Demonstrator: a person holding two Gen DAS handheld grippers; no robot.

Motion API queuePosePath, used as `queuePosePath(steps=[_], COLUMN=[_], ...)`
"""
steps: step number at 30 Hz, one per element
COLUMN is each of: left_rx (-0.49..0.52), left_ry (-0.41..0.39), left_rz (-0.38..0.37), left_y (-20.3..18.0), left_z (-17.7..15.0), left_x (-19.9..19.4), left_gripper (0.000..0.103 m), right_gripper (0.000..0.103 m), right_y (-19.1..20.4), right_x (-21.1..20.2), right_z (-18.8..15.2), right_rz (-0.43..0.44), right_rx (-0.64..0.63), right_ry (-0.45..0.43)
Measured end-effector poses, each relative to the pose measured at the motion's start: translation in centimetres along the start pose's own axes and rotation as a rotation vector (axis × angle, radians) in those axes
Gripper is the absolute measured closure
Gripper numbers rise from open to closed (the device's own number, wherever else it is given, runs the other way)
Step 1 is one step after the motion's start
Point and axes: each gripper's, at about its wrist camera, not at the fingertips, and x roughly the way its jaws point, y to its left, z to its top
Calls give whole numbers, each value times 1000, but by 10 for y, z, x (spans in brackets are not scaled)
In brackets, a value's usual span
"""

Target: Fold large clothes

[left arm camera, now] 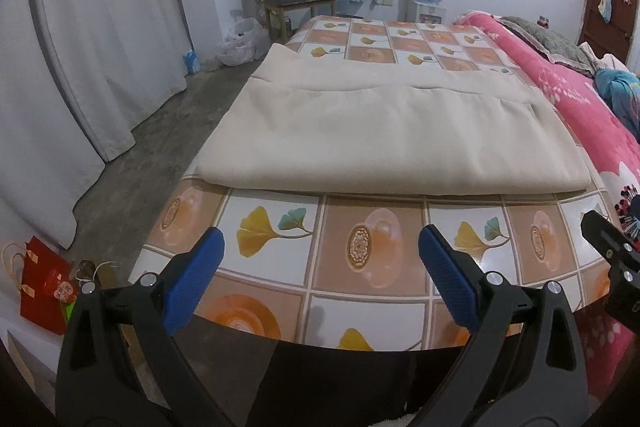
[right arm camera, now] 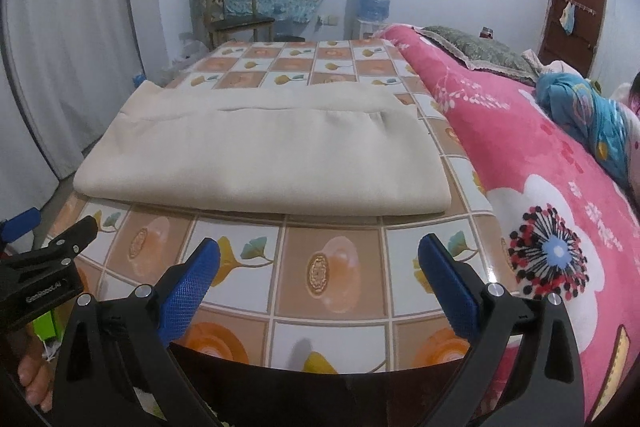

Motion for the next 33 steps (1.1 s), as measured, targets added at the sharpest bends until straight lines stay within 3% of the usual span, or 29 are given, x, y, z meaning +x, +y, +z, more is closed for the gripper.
queuePosePath(steps=[19,33], left_rx=[4,29], left_ry=[63,71], left_rz=[-14,-31], left_y=[-3,-12], left_z=[11,12], left_x=[24,26], left_gripper=[9,9], right_gripper=[6,6], right_y=[2,-2], right_x=[29,31], right_z=[9,10], right_rz=[-26,-23], right_rx=[2,8], right_ry=[72,75])
